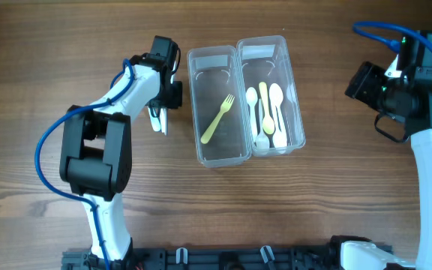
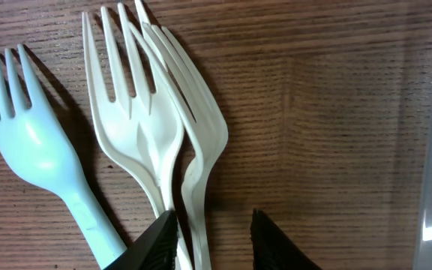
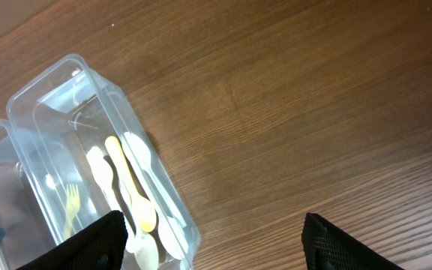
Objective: Pack container
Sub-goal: 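Return the left gripper to the forks and grasp a white fork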
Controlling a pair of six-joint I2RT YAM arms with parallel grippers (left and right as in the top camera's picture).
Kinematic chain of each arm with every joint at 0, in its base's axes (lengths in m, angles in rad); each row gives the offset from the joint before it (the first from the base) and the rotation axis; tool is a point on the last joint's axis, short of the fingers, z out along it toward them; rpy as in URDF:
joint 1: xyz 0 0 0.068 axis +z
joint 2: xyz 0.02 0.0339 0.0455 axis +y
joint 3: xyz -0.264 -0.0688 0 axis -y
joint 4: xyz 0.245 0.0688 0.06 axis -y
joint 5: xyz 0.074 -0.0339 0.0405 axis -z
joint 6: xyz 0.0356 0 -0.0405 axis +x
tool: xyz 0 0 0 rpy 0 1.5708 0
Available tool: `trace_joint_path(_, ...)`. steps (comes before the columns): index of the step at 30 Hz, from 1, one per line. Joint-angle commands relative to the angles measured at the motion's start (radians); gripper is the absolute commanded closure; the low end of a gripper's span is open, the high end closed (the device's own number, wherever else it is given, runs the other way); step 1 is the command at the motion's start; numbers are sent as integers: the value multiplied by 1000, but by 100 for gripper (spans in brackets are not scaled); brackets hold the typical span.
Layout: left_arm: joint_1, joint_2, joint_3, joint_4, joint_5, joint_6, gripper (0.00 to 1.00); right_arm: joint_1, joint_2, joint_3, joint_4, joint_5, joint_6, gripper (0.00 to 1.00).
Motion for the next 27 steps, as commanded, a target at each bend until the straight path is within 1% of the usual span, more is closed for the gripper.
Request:
trace_joint_path(1,-7,13,4,4,19,21,70,-5,8,-3,-1,-12,-6,25)
trace_joint_path(14,-7,20,3,5,20,24,75,-5,8,-3,-11,-12,-6,26)
trace_joint_path(16,-9,31,3,6,20,24,80,-5,8,-3,-13,-12,-6,26)
trace_joint_path(18,-11,45,3,6,29,24,81,-5,8,-3,-14,-12,-5,26)
trace_joint_path(19,-13,49,3,6,41,24,81,-5,8,-3,-15,-12,-5,26)
trace_joint_path(22,-16,79,3,10,69,24,73,-5,8,-3,-16,-12,-6,26)
trace_joint_path(23,-18,84,3,10,69,24,71,-5,8,-3,-16,-12,-6,26)
trace_joint_path(25,-20,95,3,10,69,24,71,-5,8,-3,-17,-12,-6,26)
trace_joint_path(27,-20,98,3,10,68,23,75,-5,8,-3,-18,-12,-6,26)
